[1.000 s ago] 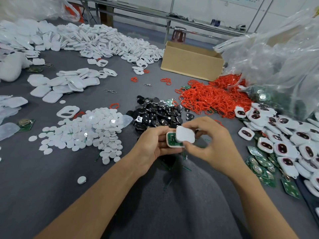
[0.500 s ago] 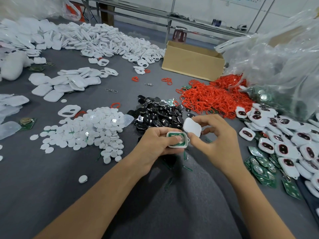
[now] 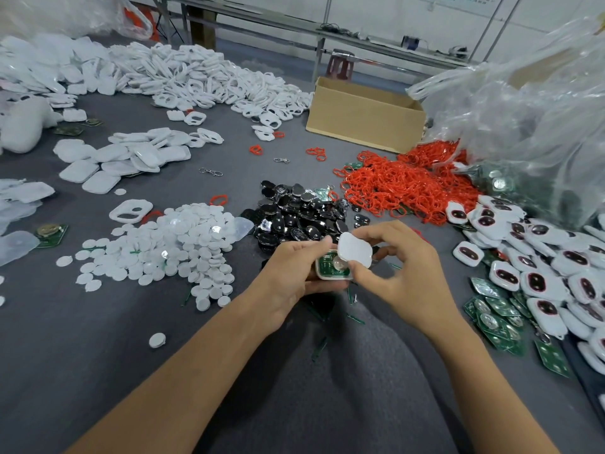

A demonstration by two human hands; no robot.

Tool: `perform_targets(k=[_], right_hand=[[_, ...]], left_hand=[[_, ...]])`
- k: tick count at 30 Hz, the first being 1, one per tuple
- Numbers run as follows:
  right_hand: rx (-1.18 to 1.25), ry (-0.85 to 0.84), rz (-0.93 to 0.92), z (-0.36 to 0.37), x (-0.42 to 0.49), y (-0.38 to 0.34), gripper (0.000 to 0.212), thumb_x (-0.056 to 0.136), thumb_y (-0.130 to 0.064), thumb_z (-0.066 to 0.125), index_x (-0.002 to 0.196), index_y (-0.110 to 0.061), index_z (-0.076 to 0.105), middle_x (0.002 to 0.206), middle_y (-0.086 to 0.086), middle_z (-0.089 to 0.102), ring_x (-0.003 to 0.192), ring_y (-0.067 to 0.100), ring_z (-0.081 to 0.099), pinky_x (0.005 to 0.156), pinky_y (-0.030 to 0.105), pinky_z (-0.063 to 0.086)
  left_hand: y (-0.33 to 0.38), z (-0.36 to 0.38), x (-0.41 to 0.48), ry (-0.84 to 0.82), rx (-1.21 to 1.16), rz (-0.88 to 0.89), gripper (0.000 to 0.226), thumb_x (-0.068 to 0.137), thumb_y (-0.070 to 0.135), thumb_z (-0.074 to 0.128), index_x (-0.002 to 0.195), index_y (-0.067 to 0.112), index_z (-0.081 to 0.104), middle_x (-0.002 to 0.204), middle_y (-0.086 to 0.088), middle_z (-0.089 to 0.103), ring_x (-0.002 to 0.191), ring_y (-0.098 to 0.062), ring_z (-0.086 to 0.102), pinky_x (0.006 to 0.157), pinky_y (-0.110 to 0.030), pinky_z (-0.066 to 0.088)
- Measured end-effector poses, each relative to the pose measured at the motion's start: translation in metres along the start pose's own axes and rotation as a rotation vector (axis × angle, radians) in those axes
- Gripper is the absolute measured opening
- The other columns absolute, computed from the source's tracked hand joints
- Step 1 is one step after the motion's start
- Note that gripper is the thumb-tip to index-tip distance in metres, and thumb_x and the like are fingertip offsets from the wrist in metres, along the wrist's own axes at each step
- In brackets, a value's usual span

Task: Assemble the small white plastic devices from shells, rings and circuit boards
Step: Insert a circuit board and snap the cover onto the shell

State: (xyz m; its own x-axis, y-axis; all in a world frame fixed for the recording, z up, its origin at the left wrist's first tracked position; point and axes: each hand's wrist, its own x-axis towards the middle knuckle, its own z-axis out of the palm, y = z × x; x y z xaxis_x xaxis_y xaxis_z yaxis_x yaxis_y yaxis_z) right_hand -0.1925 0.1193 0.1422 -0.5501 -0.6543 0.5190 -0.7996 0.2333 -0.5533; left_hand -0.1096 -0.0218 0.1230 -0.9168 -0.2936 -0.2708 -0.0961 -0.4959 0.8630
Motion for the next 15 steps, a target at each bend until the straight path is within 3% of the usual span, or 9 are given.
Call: perform_targets(k=[5,11,15], right_hand=[[-0.002,-0.096,-0.037,0.0051,-0.0016,-0.0024,0.035,0.070,0.000,0.078,0.103,-0.009,0.070,0.098,0.001,0.065,0.086,0.001,0.055,0.077,0.010,0.041],[-0.020,-0.166,-0.014,0.0092,-0.0024,-0.0030,0.039,0.071,-0.002,0.077,0.107,-0.013,0.070,0.103,0.000,0.062,0.095,0.013,0.058,0.084,0.017,0.042],[-0.013,-0.184,-0.026,0.0074,-0.0028,-0.0027,0.038,0.072,-0.005,0.079,0.108,-0.014,0.070,0.103,-0.001,0.063,0.098,0.012,0.058,0.089,0.020,0.043]], left_hand=[[0.0028,0.0009,-0.0012,0.008,-0.041,-0.057,0.050,0.104,0.036,0.036,0.098,-0.002,0.069,0.085,-0.012,0.074,0.069,-0.014,0.070,0.057,-0.028,0.058],[0.0029,0.0017,-0.0025,0.009,-0.015,-0.049,0.041,0.103,0.030,0.039,0.089,0.005,0.068,0.075,-0.007,0.072,0.060,-0.011,0.067,0.054,-0.026,0.057],[0.0011,0.0007,-0.0022,0.015,-0.019,-0.041,0.032,0.102,0.021,0.043,0.086,0.006,0.067,0.071,-0.006,0.072,0.058,-0.012,0.067,0.055,-0.028,0.058]])
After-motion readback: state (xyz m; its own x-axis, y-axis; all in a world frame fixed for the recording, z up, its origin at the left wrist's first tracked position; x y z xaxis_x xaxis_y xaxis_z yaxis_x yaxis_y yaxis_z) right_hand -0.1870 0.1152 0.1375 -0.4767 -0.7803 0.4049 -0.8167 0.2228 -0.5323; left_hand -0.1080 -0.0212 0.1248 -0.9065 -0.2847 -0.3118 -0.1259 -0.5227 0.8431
